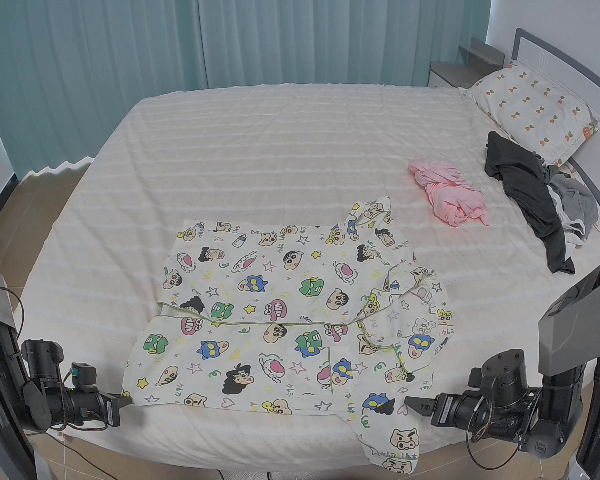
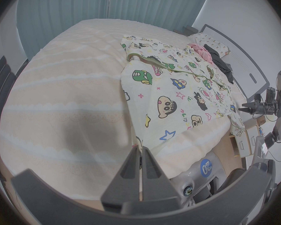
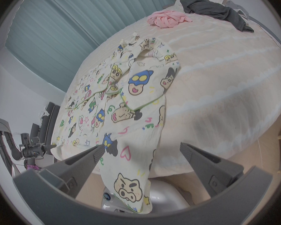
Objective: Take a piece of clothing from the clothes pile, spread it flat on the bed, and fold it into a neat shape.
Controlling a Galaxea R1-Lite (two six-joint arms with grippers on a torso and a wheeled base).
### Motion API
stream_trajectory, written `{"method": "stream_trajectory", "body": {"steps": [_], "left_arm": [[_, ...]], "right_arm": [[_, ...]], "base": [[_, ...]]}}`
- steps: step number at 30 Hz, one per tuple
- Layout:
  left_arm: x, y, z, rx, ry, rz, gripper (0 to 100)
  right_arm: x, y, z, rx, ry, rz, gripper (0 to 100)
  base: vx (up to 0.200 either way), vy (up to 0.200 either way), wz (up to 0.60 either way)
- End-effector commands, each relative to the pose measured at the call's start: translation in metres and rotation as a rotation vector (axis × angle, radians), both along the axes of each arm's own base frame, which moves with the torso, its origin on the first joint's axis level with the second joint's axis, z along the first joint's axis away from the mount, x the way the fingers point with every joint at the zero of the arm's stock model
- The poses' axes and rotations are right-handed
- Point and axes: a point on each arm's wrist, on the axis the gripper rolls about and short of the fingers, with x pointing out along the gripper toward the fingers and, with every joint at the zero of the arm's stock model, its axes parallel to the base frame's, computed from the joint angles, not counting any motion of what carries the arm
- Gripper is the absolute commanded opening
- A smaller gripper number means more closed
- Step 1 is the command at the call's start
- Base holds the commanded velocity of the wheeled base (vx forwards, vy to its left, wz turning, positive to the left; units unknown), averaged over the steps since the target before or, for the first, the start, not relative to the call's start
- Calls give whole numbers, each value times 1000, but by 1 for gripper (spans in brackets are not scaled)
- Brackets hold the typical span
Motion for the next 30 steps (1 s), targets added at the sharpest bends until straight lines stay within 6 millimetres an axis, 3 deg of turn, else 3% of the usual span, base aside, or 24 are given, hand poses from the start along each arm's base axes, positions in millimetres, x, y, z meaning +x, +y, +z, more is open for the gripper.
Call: {"method": "stream_trajectory", "body": {"steps": [1,10,20,30], "left_arm": [[-2,0,0,-3,6,2,0],[-2,-1,-2,-14,13,-3,0],[-2,-1,-3,-26,16,-11,0],[-2,-1,-3,-26,15,-10,0]], "right_arm": [[-9,3,-3,-17,45,44,100],[-29,25,-13,-21,129,246,100],[-35,25,-26,-96,182,303,100],[-37,38,-28,-97,163,367,100]], "base": [[0,0,0],[0,0,0],[0,0,0],[0,0,0]]}}
